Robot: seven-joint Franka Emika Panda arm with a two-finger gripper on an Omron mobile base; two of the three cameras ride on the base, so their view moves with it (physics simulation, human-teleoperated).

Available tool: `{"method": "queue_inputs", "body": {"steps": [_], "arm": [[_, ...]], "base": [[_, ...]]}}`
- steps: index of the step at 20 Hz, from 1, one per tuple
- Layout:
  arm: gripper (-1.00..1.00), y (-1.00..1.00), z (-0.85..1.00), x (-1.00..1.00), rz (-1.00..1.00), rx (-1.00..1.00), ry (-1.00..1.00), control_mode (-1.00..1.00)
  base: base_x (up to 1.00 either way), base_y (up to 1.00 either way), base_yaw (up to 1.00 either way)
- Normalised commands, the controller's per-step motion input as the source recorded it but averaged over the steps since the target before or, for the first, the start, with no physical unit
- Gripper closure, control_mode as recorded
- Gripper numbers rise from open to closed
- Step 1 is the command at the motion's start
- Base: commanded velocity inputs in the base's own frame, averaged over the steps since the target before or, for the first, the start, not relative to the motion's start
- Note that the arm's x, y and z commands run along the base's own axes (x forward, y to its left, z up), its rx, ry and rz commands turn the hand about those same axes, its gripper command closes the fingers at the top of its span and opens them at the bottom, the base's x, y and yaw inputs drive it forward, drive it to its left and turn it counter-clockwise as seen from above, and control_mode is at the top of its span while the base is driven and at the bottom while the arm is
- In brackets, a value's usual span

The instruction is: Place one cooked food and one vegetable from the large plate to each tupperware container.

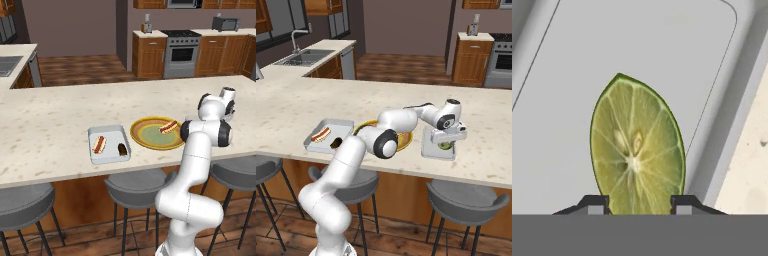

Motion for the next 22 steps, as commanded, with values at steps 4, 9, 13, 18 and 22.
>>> {"method": "queue_inputs", "body": {"steps": [4, 9, 13, 18, 22], "arm": [[-1.0, 0.15, 0.0, -0.01, -0.03, 0.0, 0.0, -1.0], [-1.0, 0.31, 0.23, -0.24, -0.02, 0.0, -0.03, -1.0], [-1.0, 0.68, 0.42, -0.43, 0.0, 0.0, -0.04, -1.0], [-1.0, 1.0, 0.21, -0.21, 0.13, -0.07, -0.02, -1.0], [-1.0, 1.0, 0.49, 0.27, 0.27, -0.11, 0.01, -1.0]], "base": [[0.0, 0.0, 0.0], [0.0, 0.0, 0.0], [0.0, 0.0, 0.0], [0.0, 0.0, 0.0], [0.0, 0.0, 0.0]]}}
